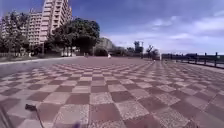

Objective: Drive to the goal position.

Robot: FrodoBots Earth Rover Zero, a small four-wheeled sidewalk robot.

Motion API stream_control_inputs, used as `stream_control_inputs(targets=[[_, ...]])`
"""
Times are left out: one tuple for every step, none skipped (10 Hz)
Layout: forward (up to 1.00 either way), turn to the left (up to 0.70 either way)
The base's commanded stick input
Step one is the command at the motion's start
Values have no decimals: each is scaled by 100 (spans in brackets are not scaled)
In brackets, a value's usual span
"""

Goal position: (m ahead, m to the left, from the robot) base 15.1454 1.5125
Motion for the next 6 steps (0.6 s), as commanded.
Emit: stream_control_inputs(targets=[[70,0],[70,0],[70,0],[70,0],[70,0],[70,31]])
